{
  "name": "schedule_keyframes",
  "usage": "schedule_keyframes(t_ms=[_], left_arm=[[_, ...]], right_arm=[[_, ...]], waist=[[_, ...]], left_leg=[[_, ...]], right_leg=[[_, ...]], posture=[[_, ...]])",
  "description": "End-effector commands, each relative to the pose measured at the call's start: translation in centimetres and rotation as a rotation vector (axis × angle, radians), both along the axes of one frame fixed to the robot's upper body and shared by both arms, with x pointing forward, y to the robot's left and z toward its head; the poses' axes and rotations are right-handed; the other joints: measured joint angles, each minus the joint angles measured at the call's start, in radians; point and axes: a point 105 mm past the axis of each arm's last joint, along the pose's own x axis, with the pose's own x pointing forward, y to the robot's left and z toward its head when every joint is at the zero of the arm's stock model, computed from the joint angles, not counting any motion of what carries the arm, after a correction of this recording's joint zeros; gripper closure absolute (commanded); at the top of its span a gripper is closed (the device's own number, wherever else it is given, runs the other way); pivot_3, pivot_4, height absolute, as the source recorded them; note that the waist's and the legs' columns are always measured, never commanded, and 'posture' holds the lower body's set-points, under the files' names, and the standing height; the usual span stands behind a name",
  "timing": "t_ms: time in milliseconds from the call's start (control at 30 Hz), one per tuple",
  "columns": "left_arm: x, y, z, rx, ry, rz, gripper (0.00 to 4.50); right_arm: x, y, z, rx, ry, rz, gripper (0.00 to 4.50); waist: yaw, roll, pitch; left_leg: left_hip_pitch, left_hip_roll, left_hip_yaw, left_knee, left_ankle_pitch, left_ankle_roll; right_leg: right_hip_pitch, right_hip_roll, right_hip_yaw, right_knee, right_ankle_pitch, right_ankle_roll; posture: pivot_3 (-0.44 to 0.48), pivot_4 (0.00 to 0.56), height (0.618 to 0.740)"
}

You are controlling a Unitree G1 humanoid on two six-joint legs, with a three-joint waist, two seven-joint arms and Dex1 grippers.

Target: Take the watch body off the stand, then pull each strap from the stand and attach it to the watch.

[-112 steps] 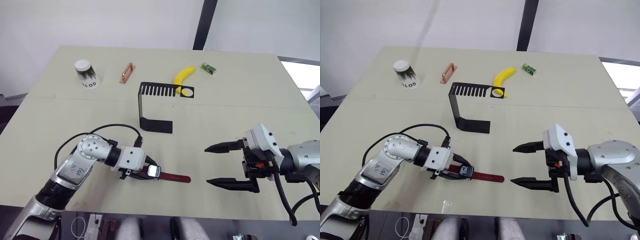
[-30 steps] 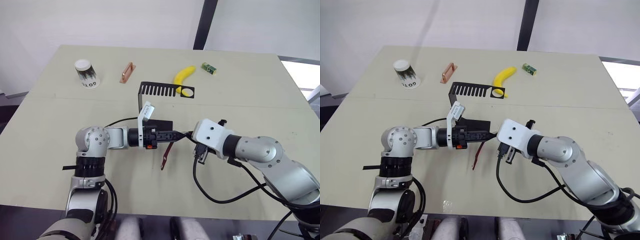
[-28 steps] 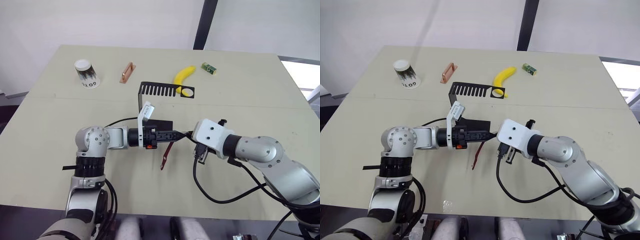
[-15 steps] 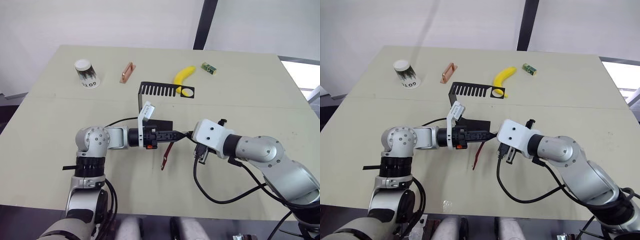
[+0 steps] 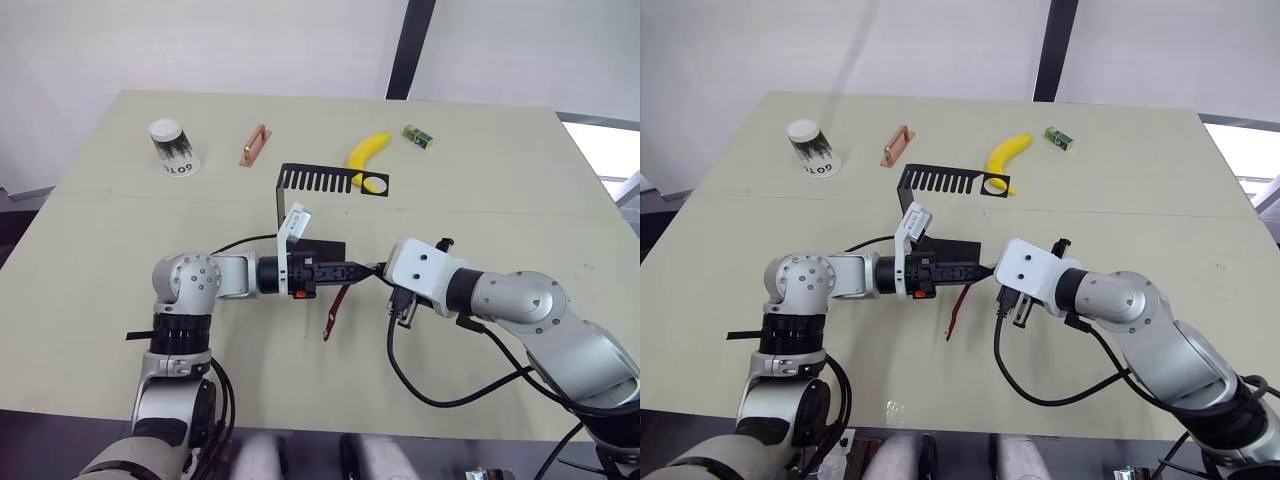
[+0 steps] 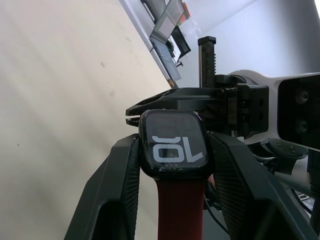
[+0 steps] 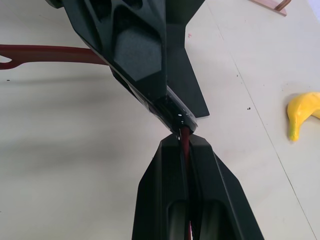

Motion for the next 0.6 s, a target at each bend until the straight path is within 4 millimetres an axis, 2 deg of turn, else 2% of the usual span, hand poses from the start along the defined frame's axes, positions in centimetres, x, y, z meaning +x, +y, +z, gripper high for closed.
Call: schedule_keyframes(t_ms=[33,167,267,400,467,600], left_arm=[[-0.1,0.0,0.6,-0.016,-0.043,-0.007,2.89],[-0.2,0.1,0.5,0.007,-0.085,-0.011,2.89],[-0.6,0.5,0.4,0.053,-0.174,-0.037,2.89],[-1.6,1.3,0.8,0.106,-0.316,-0.097,2.89],[-1.7,1.9,1.0,0.128,-0.384,-0.115,2.89],[-3.0,2.9,0.4,0.244,-0.655,-0.221,2.89]], right_arm=[[-0.6,0.3,1.2,-0.008,-0.066,0.041,4.48],[-1.2,0.2,1.9,0.005,-0.066,0.065,3.34],[-2.1,-0.2,2.3,0.032,-0.012,0.105,1.96],[-2.9,-2.0,3.6,0.146,0.122,0.131,0.21],[-3.1,-3.0,4.2,0.188,0.168,0.143,0.09],[-4.7,-4.0,5.8,0.318,0.291,0.258,0.09]], waist=[[0.000,0.000,0.000],[0.000,0.000,0.000],[0.000,0.000,0.000],[-0.001,0.000,0.000],[0.000,0.000,0.000],[0.001,0.000,0.000]], left_leg=[[0.000,0.000,0.000,0.000,0.000,0.000],[0.000,0.000,0.000,0.000,0.000,0.000],[0.000,0.000,0.000,0.000,0.000,0.000],[0.000,0.000,0.000,-0.001,0.000,0.000],[0.000,0.000,0.000,-0.001,0.000,0.000],[0.001,0.000,0.000,-0.002,0.000,0.000]], right_leg=[[0.000,0.000,0.000,0.000,0.000,0.000],[0.000,0.000,0.000,0.000,0.000,0.000],[0.000,0.000,0.000,0.000,0.000,0.000],[0.000,0.000,0.000,0.000,0.000,0.000],[0.000,0.000,0.000,0.000,0.000,0.000],[0.001,0.000,0.000,-0.002,0.000,0.000]], posture=[[0.000,0.150,0.740],[0.000,0.150,0.740],[0.000,0.150,0.740],[0.000,0.150,0.740],[0.000,0.150,0.740],[0.000,0.150,0.740]])
